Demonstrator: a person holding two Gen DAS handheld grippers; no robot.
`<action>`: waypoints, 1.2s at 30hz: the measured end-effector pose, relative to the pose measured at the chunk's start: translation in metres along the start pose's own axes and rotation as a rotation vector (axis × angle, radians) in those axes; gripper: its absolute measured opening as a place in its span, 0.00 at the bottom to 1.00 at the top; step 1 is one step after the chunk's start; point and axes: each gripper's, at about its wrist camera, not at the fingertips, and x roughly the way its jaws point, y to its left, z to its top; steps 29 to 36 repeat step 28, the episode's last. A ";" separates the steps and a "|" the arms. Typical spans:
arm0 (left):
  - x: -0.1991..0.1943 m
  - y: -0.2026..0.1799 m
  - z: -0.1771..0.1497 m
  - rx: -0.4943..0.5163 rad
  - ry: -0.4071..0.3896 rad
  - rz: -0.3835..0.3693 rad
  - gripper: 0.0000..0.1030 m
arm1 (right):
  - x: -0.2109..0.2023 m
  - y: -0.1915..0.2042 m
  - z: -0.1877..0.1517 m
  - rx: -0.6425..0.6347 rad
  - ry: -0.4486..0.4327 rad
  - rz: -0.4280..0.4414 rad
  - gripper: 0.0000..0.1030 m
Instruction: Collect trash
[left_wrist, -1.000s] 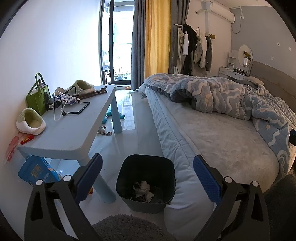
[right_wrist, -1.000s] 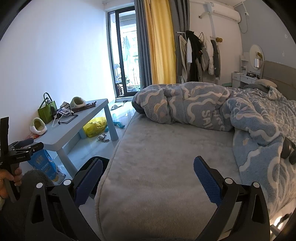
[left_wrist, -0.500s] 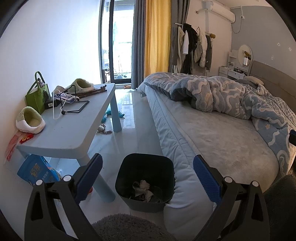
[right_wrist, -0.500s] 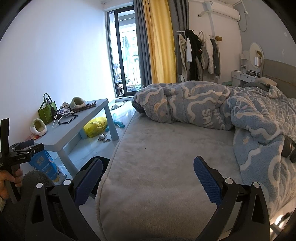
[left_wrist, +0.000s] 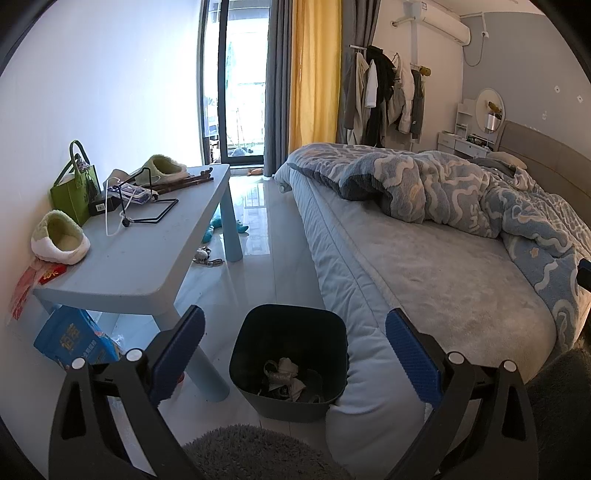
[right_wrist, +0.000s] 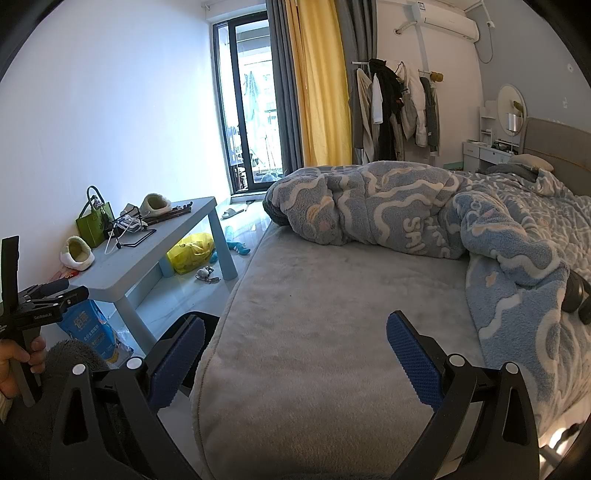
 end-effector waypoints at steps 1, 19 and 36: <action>0.000 0.000 0.000 0.000 0.000 0.000 0.97 | 0.000 0.000 0.000 0.001 -0.001 0.000 0.97; 0.000 0.000 0.001 -0.002 0.002 -0.001 0.97 | -0.001 0.001 0.000 0.002 0.000 -0.001 0.97; 0.000 0.000 0.001 -0.001 0.002 -0.001 0.97 | -0.001 0.001 0.000 0.003 -0.001 -0.002 0.97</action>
